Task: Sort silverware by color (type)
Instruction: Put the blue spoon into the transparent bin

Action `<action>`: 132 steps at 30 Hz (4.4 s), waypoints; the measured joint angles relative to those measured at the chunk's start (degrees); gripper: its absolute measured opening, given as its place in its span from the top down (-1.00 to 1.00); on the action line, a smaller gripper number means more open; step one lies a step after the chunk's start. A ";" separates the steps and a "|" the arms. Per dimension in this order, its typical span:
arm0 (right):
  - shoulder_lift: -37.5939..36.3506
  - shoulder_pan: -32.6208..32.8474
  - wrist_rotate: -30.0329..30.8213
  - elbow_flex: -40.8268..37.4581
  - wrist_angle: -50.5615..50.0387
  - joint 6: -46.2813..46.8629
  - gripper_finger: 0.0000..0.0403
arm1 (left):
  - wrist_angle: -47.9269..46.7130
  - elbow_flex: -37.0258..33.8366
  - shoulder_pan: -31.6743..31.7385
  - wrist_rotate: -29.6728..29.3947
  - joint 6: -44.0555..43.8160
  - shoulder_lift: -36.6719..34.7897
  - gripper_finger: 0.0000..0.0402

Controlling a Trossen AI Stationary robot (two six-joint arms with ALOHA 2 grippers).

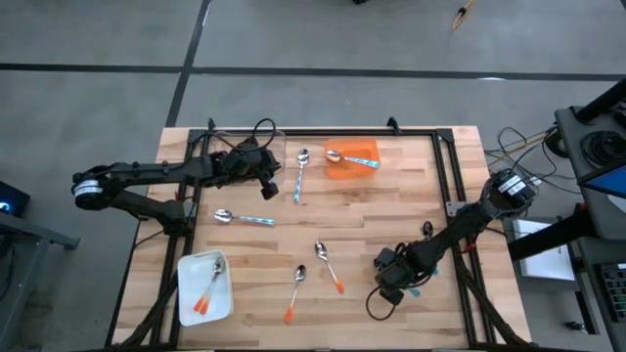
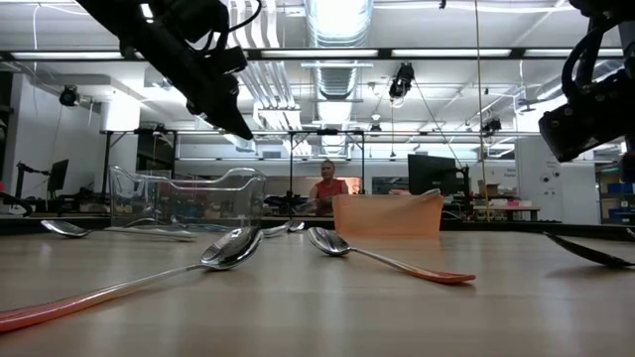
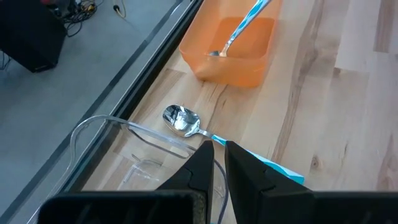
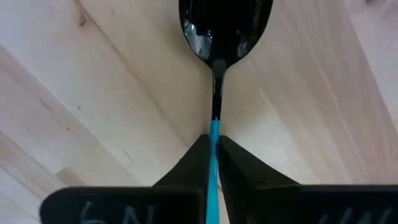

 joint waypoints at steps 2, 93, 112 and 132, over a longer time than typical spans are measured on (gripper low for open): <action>-0.79 0.00 0.04 0.09 0.02 -0.52 0.94 | 0.02 0.00 0.00 0.00 0.07 0.00 0.89; 6.01 -40.35 25.78 5.30 94.56 -89.04 0.96 | 17.01 -12.46 -1.11 19.32 -1.65 -21.91 0.89; 8.91 -40.61 25.20 11.15 85.88 -93.53 0.96 | 16.48 -12.46 -1.11 11.93 -1.62 -21.39 0.89; 9.55 -40.98 20.97 15.15 86.14 -98.83 0.96 | 16.44 -12.46 -1.11 12.00 -14.09 -21.12 0.89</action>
